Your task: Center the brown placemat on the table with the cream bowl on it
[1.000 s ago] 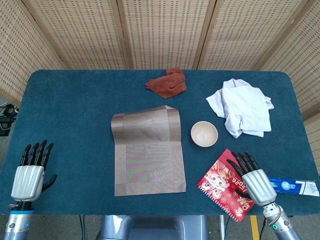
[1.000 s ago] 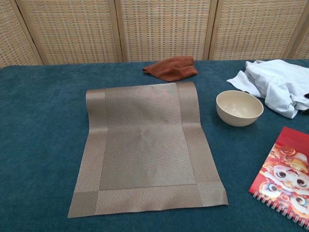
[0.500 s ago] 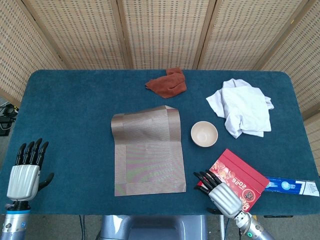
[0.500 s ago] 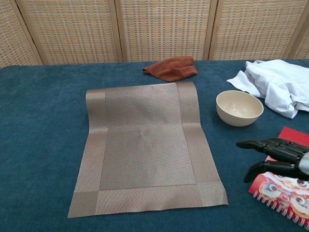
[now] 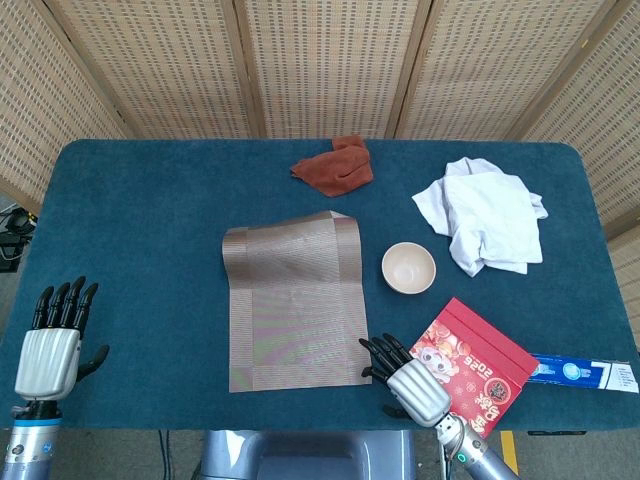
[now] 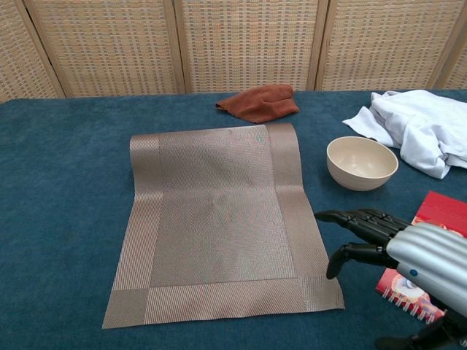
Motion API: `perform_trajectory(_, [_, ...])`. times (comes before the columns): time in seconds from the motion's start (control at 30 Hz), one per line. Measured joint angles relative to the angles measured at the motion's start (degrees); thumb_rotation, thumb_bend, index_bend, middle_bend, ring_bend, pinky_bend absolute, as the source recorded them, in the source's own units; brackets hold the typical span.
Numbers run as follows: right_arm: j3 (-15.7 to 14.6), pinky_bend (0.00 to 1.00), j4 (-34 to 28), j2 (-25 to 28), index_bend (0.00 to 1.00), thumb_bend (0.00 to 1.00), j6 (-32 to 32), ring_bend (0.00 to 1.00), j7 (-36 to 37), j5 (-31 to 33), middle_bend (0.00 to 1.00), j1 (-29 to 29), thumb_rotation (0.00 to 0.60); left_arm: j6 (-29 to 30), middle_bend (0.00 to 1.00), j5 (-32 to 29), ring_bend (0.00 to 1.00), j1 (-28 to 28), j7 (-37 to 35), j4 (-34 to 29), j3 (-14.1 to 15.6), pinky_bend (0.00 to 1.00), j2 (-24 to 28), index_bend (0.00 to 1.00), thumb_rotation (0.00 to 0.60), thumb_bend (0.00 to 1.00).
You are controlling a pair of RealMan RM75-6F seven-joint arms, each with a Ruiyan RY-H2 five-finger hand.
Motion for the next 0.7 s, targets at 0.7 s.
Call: perform_trajectory(0.7, [2.6, 0.00, 5.9, -8.2, 0.42, 0.31, -2.1, 0.00, -1.6, 5.4, 0.06, 1.8, 0.600, -1.3, 0.00, 0.7, 0.00, 0.7, -0.5, 0.2, -1.3, 0.00, -0.1, 0.00, 0.600, 0.20])
